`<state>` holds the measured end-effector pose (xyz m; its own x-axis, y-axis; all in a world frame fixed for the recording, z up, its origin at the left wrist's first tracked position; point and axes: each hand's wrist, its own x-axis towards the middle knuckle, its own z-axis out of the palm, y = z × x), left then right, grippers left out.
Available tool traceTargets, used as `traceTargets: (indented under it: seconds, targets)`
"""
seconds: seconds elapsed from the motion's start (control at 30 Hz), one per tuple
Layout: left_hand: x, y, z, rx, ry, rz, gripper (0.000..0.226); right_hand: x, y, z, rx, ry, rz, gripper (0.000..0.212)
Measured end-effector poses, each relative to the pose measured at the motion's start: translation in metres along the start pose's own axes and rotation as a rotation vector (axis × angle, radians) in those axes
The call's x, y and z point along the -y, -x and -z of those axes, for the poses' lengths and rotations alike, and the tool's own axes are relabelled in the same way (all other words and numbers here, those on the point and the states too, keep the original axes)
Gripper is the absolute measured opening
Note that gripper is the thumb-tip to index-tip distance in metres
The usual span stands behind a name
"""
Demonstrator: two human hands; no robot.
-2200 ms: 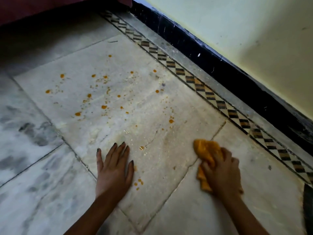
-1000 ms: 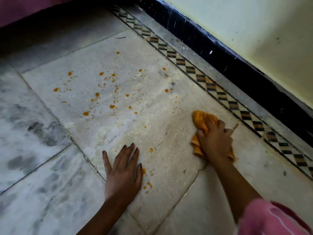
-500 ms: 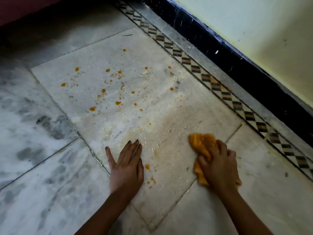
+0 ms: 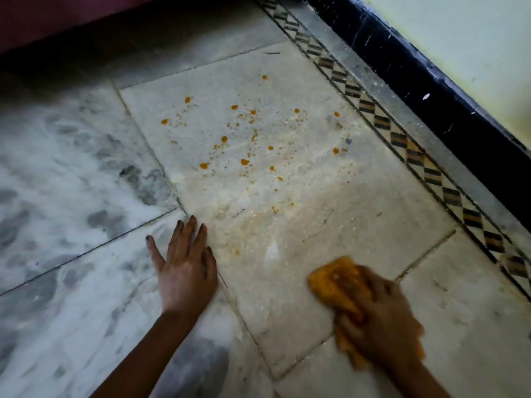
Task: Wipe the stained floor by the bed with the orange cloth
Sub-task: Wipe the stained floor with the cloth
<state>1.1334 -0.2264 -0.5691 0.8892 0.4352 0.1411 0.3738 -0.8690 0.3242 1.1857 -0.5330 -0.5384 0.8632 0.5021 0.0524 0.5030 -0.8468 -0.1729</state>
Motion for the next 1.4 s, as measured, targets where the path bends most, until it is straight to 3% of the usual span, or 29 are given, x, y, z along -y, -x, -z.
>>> traceTargets:
  seconds: [0.1,0.17,0.23,0.33,0.4,0.47,0.6,0.67,0.73,0.8,0.87,0.97,1.03,1.1,1.27,1.33,1.4]
  targets:
    - [0.001,0.001,0.001,0.018,-0.009,-0.020,0.047,-0.005,-0.065,-0.007,-0.103,0.058,-0.341,0.059]
    - [0.003,0.000,0.004,0.011,-0.004,-0.041,0.046,0.029,-0.107,-0.019,-0.072,0.077,-0.495,0.055]
    - [0.007,0.000,0.006,0.006,0.002,-0.069,0.044,0.078,-0.120,-0.030,-0.076,0.040,-0.430,0.050]
    - [0.012,0.000,0.006,0.009,0.039,-0.085,0.044,0.123,-0.065,-0.039,0.019,-0.069,-0.043,0.058]
    - [0.014,0.001,0.004,0.007,0.075,-0.080,0.044,0.104,-0.019,-0.033,0.051,-0.098,0.188,0.064]
    - [0.015,0.001,0.002,-0.007,0.134,-0.069,0.044,0.063,0.001,-0.020,0.017,-0.055,0.256,0.068]
    - [0.015,-0.001,-0.001,-0.032,0.223,-0.053,0.042,0.021,-0.055,-0.015,-0.062,0.021,-0.077,0.063]
    - [0.015,0.000,-0.001,-0.035,0.255,-0.026,0.043,0.042,-0.106,-0.025,-0.148,0.036,-0.266,0.059]
    - [0.015,0.000,0.000,-0.049,0.302,0.010,0.045,0.082,-0.140,-0.037,-0.099,0.024,-0.362,0.056]
    - [0.017,0.001,0.000,-0.070,0.341,0.040,0.045,0.125,-0.136,-0.046,-0.094,-0.015,-0.268,0.055]
    - [0.018,0.000,0.001,-0.085,0.380,0.071,0.047,0.146,-0.092,-0.046,0.003,-0.065,-0.018,0.058]
    - [0.019,0.001,0.001,-0.100,0.412,0.075,0.046,0.108,-0.020,-0.036,0.051,-0.104,0.301,0.067]
    - [0.018,0.000,0.000,-0.111,0.418,0.079,0.045,0.067,-0.008,-0.024,-0.023,-0.068,0.263,0.070]
    - [0.017,0.000,-0.001,-0.105,0.412,0.083,0.045,0.041,-0.030,-0.018,-0.083,-0.054,0.099,0.065]
    - [0.015,0.001,0.001,-0.073,0.398,0.063,0.046,0.090,-0.153,-0.037,-0.120,0.014,-0.292,0.054]
    - [0.016,0.000,0.001,-0.071,0.419,0.089,0.046,0.130,-0.167,-0.045,-0.080,0.003,-0.252,0.053]
    - [0.017,0.000,0.003,-0.077,0.440,0.113,0.047,0.156,-0.139,-0.047,-0.023,-0.071,-0.089,0.052]
